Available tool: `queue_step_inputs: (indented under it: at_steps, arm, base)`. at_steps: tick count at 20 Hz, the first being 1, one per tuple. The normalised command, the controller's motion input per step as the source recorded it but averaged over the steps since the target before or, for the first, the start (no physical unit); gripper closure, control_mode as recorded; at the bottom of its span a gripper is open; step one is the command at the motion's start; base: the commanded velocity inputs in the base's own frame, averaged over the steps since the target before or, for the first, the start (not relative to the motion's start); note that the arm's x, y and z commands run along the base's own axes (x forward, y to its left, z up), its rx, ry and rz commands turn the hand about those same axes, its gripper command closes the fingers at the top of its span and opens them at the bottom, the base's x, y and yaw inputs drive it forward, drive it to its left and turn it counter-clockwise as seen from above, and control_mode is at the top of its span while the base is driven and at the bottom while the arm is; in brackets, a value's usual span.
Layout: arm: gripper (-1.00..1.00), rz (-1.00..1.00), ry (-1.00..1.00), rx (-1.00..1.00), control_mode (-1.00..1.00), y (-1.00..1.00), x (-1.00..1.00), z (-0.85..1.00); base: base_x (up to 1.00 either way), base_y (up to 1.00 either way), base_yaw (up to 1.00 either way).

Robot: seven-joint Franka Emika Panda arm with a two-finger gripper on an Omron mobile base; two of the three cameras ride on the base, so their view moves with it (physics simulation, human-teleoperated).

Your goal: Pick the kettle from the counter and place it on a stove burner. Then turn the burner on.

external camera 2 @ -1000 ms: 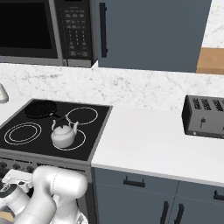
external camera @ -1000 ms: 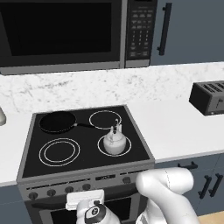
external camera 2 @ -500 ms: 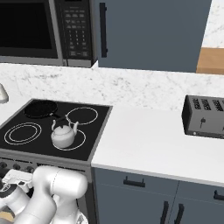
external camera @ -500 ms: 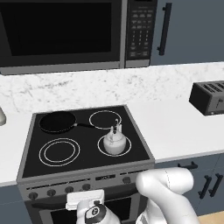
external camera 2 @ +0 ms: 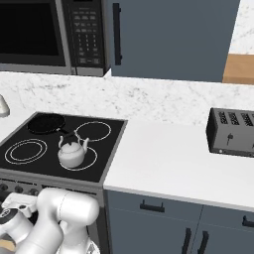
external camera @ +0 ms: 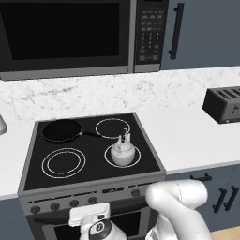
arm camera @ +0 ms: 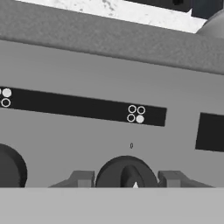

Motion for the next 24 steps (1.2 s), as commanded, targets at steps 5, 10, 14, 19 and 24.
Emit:
queue_step_inputs:
  at_steps: [5, 10, 14, 19, 24]
  arm:
    - [1.00, 0.01, 0.03, -0.25, -1.00, 0.43, 0.01, -0.01]
    - [1.00, 0.00, 0.11, -0.28, -1.00, 0.47, 0.07, 0.00]
    - [1.00, 0.00, 0.15, -0.28, -1.00, 0.50, 0.16, 0.00]
    - [1.00, 0.01, 0.09, -0.25, -1.00, 0.46, 0.09, 0.00]
    - [1.00, 0.00, 0.01, -0.05, -1.00, 0.10, 0.00, 0.00]
  base:
    - [0.00, 0.00, 0.00]
    - [0.00, 0.00, 0.00]
    - [0.00, 0.00, 0.00]
    - [0.00, 0.00, 0.00]
    - [0.00, 0.00, 0.00]
